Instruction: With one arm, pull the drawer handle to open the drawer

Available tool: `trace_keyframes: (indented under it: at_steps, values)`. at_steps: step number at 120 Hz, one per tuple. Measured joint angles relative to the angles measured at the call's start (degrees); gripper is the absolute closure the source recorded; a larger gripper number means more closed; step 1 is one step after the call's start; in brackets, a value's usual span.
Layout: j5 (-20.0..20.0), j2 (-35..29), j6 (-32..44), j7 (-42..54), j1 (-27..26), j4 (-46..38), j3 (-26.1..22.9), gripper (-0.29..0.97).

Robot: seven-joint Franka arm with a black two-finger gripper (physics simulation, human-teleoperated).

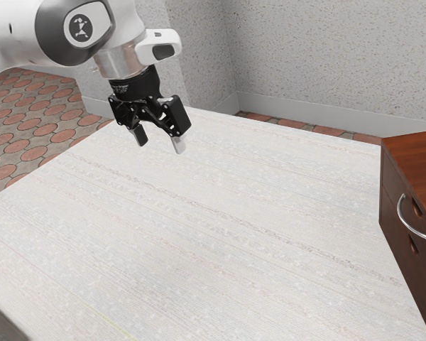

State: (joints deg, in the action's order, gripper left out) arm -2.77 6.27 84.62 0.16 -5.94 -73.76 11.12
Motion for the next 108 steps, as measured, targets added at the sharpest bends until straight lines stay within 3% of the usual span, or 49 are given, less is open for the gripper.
trace_keyframes:
  at_steps: [44,56,66,82,108]
  values:
    - [-3.86,2.19,-2.10,-1.00,3.91,3.87,-0.50,0.00]
    - [-5.72,-6.02,-3.87,-3.59,3.71,6.18,0.94,0.00]
    - [-9.24,-8.02,-4.62,-6.16,6.51,5.27,1.21,0.01]
    - [-14.02,-8.97,-0.84,-10.32,8.54,-2.64,1.40,0.01]
    - [-19.01,-10.66,11.52,-17.08,3.90,-15.76,0.43,0.01]
